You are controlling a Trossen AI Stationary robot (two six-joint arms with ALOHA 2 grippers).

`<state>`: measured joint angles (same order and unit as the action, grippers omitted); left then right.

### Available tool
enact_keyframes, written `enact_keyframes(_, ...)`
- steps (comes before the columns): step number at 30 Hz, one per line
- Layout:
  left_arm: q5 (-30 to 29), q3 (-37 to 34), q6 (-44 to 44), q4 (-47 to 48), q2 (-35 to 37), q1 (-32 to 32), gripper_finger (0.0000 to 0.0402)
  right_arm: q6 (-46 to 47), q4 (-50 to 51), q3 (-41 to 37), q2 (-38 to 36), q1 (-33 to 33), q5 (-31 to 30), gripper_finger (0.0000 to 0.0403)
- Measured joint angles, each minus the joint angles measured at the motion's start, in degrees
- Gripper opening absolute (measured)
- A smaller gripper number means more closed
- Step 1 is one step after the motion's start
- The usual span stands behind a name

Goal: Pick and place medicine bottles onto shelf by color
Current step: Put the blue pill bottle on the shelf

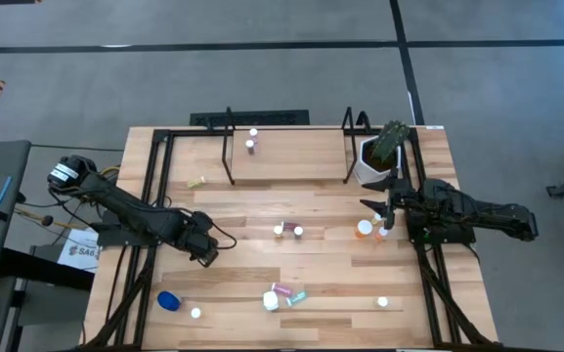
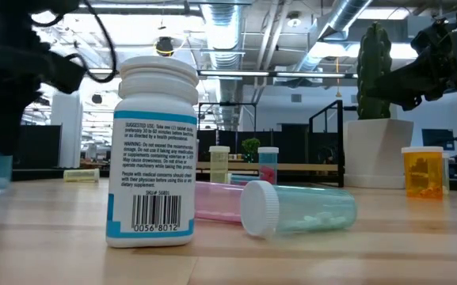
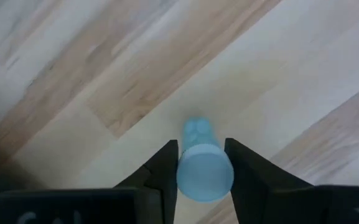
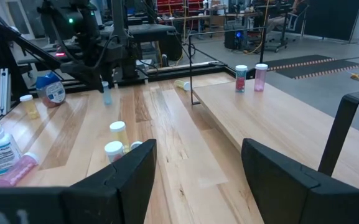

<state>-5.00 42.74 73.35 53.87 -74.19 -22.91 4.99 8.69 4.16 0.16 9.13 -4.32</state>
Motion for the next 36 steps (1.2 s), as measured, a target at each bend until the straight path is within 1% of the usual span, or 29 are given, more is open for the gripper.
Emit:
enact_keyframes(4, -0.22, 2.45, -5.02, -0.23, 0.00, 3.33, 0.0099, 0.00, 0.00, 0.00, 0.01, 0.02, 0.00, 0.0260)
enact_keyframes(8, -0.28, 5.36, -11.83, -1.59, -0.04, 8.15, 0.0101, 0.00, 0.00, 0.00, 0.01, 0.01, 0.00, 0.0260)
enact_keyframes(11, -0.16, 7.80, -17.69, -1.45, -1.50, 12.06, 0.0101, 0.00, -0.01, 0.00, 0.00, 0.00, 0.00, 0.0260)
enact_keyframes(15, 0.06, 12.91, -26.72, -0.04, -6.79, 16.71, 0.0102, 0.00, -0.01, 0.00, -0.02, -0.01, 0.00, 0.0260)
enact_keyframes(18, -0.45, 18.75, -35.01, 2.33, -12.42, 19.31, 0.0103, 0.00, -0.01, 0.00, 0.00, 0.02, -0.01, 0.0260)
enact_keyframes(22, -4.16, 26.72, -47.14, 4.12, -17.89, 21.55, 0.0110, 0.00, -0.02, 0.00, 0.00, 0.00, -0.02, 0.0260)
enact_keyframes(25, -5.38, 31.36, -55.33, 4.15, -20.65, 23.73, 0.0115, 0.00, 0.02, 0.00, 0.00, -0.01, 0.00, 0.0260)
enact_keyframes(27, -5.14, 33.41, -60.07, 4.21, -22.45, 25.82, 0.0117, 0.00, 0.00, 0.00, -0.01, 0.00, 0.00, 0.0260)
enact_keyframes(36, 1.15, 40.94, -77.30, 4.08, -28.52, 36.69, 0.0118, 0.00, -0.01, 0.00, -0.01, 0.00, -0.01, 0.0260)
